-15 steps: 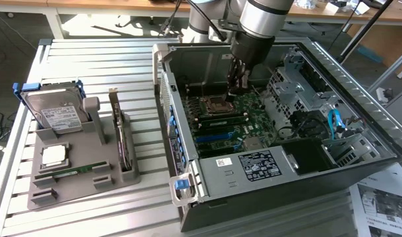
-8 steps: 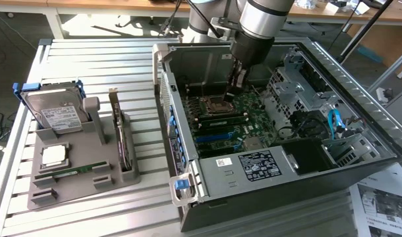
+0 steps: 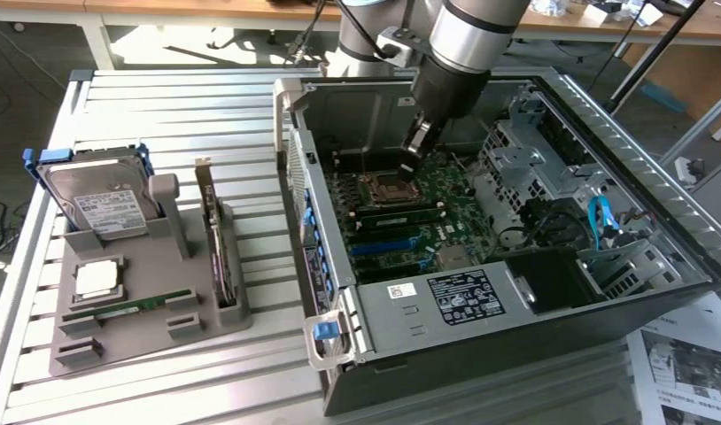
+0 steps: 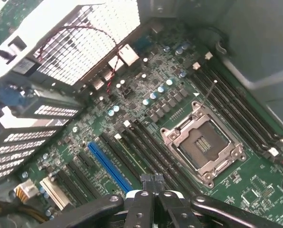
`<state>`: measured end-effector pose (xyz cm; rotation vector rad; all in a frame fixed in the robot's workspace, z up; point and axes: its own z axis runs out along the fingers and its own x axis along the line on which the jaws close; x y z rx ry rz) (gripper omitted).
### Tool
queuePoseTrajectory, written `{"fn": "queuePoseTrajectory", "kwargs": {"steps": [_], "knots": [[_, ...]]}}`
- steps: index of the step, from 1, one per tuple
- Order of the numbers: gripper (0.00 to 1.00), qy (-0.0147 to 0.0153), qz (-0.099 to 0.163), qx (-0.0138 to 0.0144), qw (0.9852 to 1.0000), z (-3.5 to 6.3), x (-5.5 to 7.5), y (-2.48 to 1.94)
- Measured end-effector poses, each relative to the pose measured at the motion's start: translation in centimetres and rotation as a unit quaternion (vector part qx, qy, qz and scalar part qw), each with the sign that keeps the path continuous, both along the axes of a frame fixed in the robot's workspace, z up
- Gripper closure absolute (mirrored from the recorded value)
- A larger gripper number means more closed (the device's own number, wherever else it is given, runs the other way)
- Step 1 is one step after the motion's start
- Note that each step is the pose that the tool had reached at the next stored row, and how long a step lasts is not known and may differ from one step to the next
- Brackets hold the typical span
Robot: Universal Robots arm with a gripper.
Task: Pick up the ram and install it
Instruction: 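Press down the ram until it locks into place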
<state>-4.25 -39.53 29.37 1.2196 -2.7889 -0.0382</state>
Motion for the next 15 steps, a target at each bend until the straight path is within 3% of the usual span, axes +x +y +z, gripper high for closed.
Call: {"fn": "queuePoseTrajectory", "kwargs": {"steps": [3, 7, 13, 14, 15], "knots": [[0.89, 0.0000, -0.038, -0.0002, 0.9993, -0.10, 0.00, 0.00], [0.89, 0.0000, -0.070, -0.0003, 0.9976, -0.17, 0.00, 0.00], [0.89, 0.0000, -0.130, -0.0004, 0.9915, -0.25, 0.00, 0.00], [0.89, 0.0000, -0.148, -0.0003, 0.9891, -0.27, 0.00, 0.00], [0.89, 0.0000, -0.157, -0.0004, 0.9876, -0.28, 0.00, 0.00]]}}
